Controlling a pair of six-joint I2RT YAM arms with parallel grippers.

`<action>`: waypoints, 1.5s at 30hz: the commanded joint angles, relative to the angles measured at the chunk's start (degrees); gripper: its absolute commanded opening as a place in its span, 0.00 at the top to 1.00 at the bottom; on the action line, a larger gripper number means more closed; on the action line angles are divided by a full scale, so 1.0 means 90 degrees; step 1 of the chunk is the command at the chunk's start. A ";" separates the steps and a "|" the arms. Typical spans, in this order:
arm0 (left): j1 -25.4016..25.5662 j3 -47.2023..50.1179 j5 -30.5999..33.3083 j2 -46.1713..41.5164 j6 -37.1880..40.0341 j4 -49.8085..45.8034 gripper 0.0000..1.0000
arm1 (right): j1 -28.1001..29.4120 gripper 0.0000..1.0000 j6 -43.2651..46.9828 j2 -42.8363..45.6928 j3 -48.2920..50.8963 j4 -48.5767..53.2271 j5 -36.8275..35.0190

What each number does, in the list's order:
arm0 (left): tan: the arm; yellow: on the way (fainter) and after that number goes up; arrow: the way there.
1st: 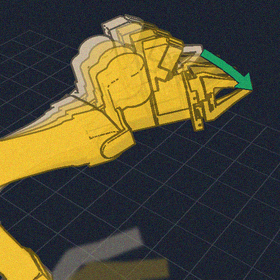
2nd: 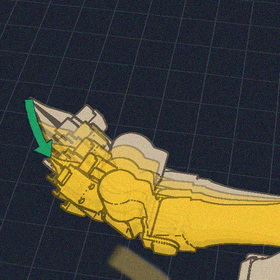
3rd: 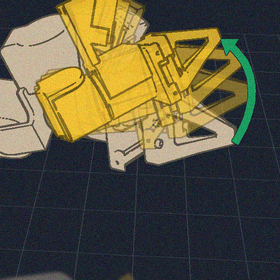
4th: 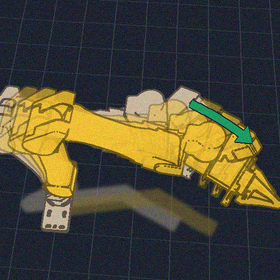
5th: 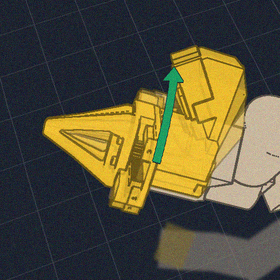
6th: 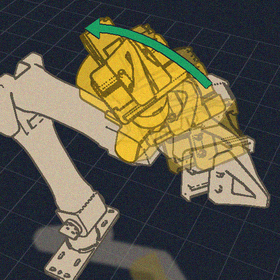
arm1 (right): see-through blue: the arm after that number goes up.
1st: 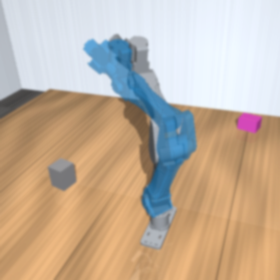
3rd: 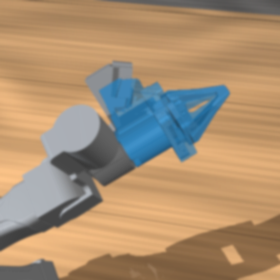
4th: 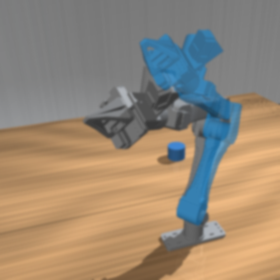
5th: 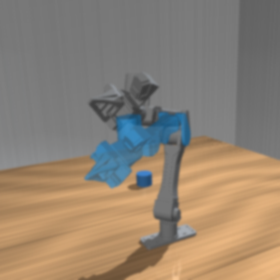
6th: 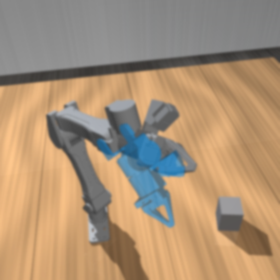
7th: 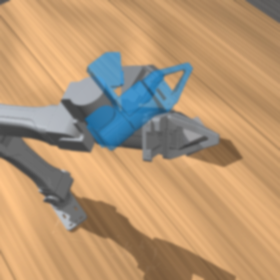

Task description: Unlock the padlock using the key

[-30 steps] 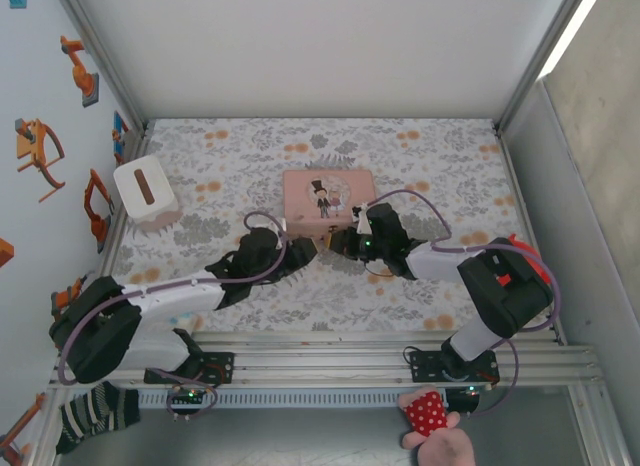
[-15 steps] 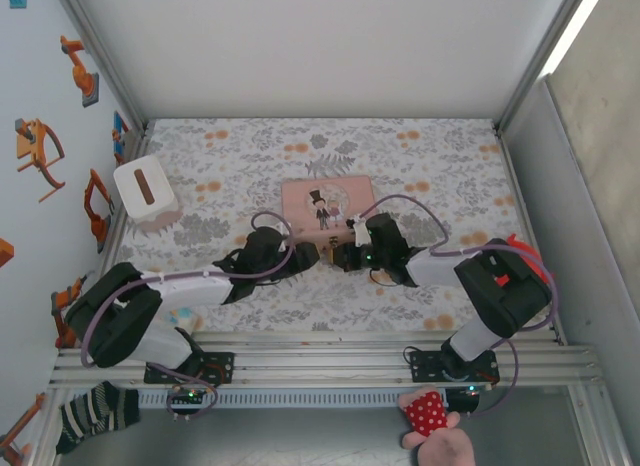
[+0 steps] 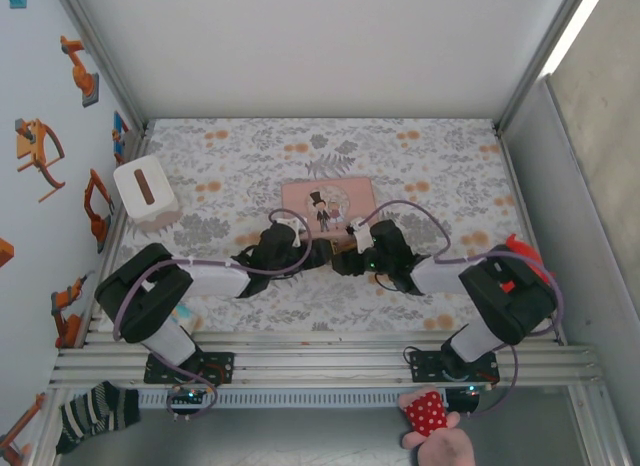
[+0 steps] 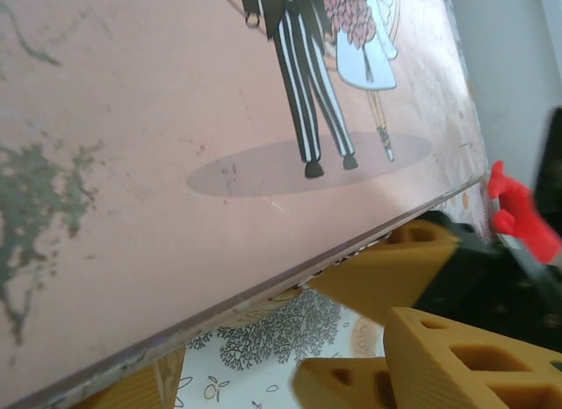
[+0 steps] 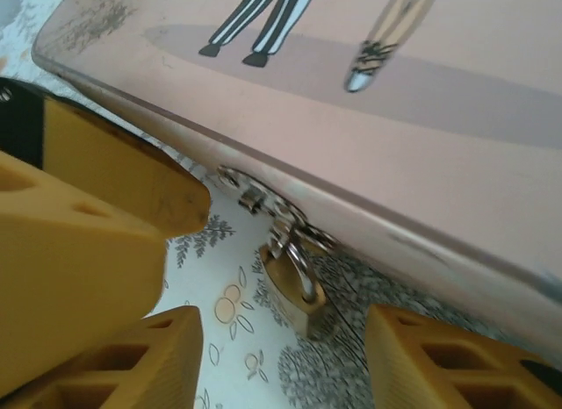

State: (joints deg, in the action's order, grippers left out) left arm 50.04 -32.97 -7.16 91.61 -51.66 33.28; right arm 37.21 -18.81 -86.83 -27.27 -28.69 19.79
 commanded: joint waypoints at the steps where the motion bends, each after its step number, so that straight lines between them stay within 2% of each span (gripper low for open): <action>1: 0.0108 -0.0106 0.0151 0.0226 0.0270 0.0186 0.37 | -0.0004 0.47 0.0089 0.0893 0.0080 0.0612 -0.0789; 5: 0.0133 -0.0144 0.0190 0.0532 0.0272 0.0455 0.37 | -0.0022 0.48 -0.0109 0.1805 0.0235 0.1718 -0.1044; 8: 0.0133 -0.0219 0.0095 0.0725 0.0292 0.0663 0.39 | -0.0071 0.51 -0.0361 0.2223 0.0203 0.2393 -0.0821; 14: 0.0238 -0.0502 0.0199 0.0897 0.0599 0.0258 0.40 | -0.0212 0.52 -0.0835 0.2735 0.0095 0.3110 -0.0688; 18: 0.0543 -0.1011 0.0825 0.0860 0.1004 -0.0850 0.40 | -0.0361 0.53 -0.1159 0.3261 0.0055 0.3421 -0.0904; 23: 0.0815 -0.1714 0.1852 0.1004 0.0805 -0.2356 0.42 | -0.0668 0.56 -0.1403 0.3679 -0.0126 0.3934 -0.0802; 31: 0.0924 -0.2671 0.2381 0.1417 0.0484 -0.4237 0.42 | -0.0843 0.56 -0.1409 0.3822 -0.0261 0.4262 -0.0622; 38: 0.0924 -0.2777 0.2437 0.1513 0.0143 -0.4066 0.45 | -0.0853 0.57 -0.1399 0.3903 -0.0248 0.4264 -0.0573; 45: 0.0958 -0.2787 0.2466 0.1561 -0.0081 -0.3767 0.40 | -0.0873 0.58 -0.1382 0.3905 -0.0221 0.4235 -0.0546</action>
State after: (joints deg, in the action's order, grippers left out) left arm 58.48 -57.21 13.65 104.90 -50.48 -1.23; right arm 29.74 -30.65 -52.40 -28.03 8.80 14.31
